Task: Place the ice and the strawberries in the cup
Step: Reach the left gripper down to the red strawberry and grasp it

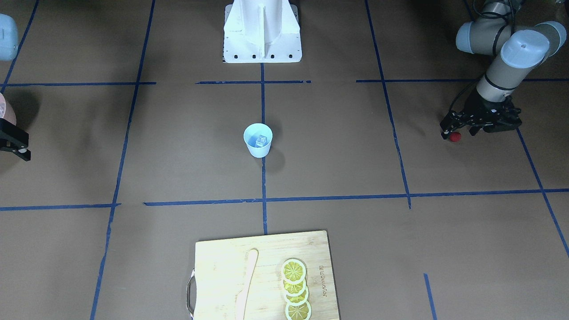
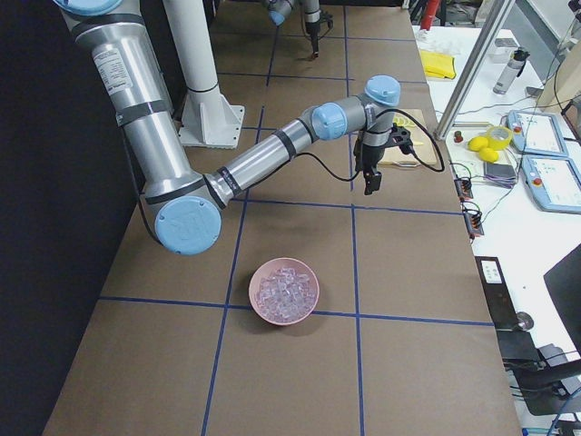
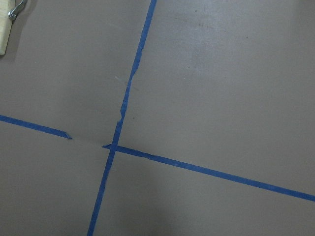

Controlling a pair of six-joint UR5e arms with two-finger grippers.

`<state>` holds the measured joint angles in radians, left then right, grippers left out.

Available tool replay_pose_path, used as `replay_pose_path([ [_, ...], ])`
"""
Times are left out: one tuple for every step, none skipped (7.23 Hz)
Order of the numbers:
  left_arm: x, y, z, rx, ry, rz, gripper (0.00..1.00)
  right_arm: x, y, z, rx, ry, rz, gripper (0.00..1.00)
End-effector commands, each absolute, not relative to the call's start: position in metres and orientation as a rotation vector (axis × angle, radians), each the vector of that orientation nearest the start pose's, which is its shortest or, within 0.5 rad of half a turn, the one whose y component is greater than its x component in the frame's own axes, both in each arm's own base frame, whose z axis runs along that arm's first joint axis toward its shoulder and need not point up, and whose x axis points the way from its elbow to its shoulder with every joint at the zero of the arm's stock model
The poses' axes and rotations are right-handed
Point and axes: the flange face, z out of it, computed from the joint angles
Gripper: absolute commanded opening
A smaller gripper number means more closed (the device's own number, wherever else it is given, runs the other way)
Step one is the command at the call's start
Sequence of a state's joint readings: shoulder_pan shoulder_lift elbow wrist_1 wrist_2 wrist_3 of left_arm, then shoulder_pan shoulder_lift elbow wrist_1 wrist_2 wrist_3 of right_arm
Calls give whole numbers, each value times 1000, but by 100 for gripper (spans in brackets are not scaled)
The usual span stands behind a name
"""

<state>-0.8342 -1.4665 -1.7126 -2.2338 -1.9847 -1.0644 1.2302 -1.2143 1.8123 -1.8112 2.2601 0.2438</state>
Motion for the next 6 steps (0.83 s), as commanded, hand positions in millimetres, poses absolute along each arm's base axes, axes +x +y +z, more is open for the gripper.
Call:
replay_pose_path([
  [256,-420,579,113,785,-168,94,-132,-582,378,132,-752,-215,100],
  [256,-420,579,112,784,-170,93,-133,-582,379,133,-753,-217,100],
  [256,-420,581,107,782,-172,92,-133,-582,379,133,-753,-216,100],
  [256,-420,584,103,777,-173,90,-132,-583,379,135,-753,-215,100],
  [257,-421,584,101,779,-172,89,-133,-582,379,133,-753,-217,100],
  [259,-423,582,101,782,-171,88,-132,-583,379,135,-753,-215,100],
])
